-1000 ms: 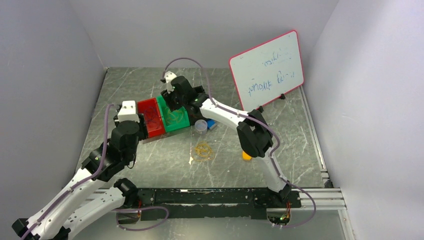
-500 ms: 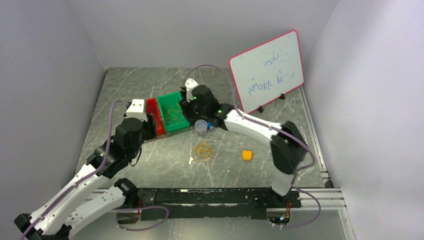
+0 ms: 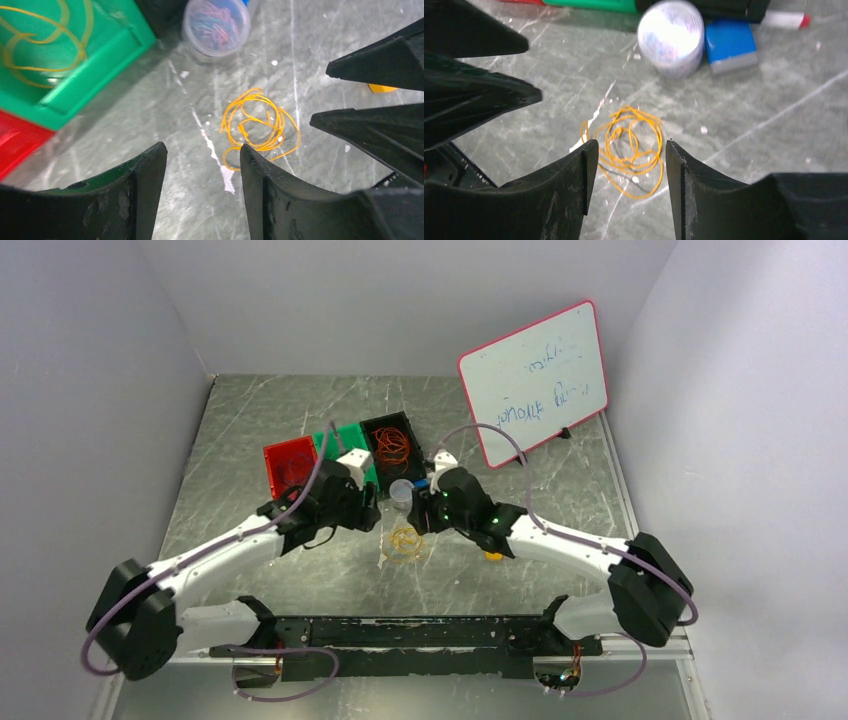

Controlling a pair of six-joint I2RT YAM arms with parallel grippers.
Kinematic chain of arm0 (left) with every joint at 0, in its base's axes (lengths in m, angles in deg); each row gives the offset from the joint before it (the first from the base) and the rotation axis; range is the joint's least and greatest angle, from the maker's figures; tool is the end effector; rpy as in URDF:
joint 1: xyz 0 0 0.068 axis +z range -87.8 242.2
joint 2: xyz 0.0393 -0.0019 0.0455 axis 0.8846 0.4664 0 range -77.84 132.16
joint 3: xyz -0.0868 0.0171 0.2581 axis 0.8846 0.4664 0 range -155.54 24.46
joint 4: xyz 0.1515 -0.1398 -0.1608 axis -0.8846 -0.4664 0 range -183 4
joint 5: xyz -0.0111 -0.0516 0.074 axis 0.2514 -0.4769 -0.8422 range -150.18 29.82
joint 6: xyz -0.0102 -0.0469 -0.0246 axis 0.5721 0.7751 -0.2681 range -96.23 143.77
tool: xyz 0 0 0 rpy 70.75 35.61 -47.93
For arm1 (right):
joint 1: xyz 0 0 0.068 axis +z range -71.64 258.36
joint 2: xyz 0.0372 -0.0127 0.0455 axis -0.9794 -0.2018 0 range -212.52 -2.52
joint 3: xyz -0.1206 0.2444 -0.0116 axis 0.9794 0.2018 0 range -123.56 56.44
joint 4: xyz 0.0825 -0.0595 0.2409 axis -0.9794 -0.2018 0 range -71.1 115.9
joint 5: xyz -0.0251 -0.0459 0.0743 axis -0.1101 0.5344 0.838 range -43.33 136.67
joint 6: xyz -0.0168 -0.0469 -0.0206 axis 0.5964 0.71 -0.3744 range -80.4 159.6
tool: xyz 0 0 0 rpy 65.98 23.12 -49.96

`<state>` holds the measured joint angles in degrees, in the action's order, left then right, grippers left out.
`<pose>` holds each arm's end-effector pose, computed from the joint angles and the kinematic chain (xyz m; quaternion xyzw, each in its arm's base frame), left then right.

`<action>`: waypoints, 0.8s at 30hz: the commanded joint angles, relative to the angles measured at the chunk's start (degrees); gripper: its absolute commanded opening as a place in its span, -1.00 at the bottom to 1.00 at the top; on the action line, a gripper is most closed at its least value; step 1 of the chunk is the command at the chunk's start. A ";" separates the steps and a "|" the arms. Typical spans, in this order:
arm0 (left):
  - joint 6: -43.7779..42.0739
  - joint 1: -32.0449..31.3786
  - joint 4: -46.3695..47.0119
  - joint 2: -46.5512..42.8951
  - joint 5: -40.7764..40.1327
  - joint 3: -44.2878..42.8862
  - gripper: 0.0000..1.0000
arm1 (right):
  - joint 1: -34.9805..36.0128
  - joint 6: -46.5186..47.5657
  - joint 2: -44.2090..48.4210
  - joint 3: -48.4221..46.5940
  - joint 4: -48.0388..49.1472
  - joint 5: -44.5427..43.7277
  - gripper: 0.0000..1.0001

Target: Untangle the cables

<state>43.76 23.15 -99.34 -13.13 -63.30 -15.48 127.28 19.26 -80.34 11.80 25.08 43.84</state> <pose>0.1883 -0.1503 0.2365 0.1371 0.8884 -0.1943 0.3927 0.1939 0.2197 0.2264 -0.2066 0.8582 0.2488 0.3986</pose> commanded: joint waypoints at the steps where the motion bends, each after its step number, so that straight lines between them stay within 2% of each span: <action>1: 0.30 -0.23 9.05 6.25 12.79 0.33 0.25 | -0.02 -6.92 6.39 5.35 2.79 -0.94 0.11; 4: -0.10 -0.31 11.62 10.31 16.44 0.57 0.28 | -0.08 -8.35 9.52 8.42 1.01 -3.65 0.11; 11: -2.04 -1.11 12.53 13.67 17.76 1.28 0.29 | -0.80 -9.52 14.35 13.00 -0.70 -4.95 0.11; 21: -3.53 -3.35 13.97 17.35 15.08 2.93 0.27 | -1.24 -9.21 12.44 13.84 1.61 -3.21 0.11; 24: -3.86 -3.34 15.43 18.61 13.58 2.88 0.18 | -1.22 -9.02 11.60 13.51 2.15 -2.60 0.11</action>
<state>41.26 20.24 -87.89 4.12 -47.93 -13.14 126.32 10.24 -67.91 25.42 25.45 40.78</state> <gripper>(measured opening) 0.617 0.557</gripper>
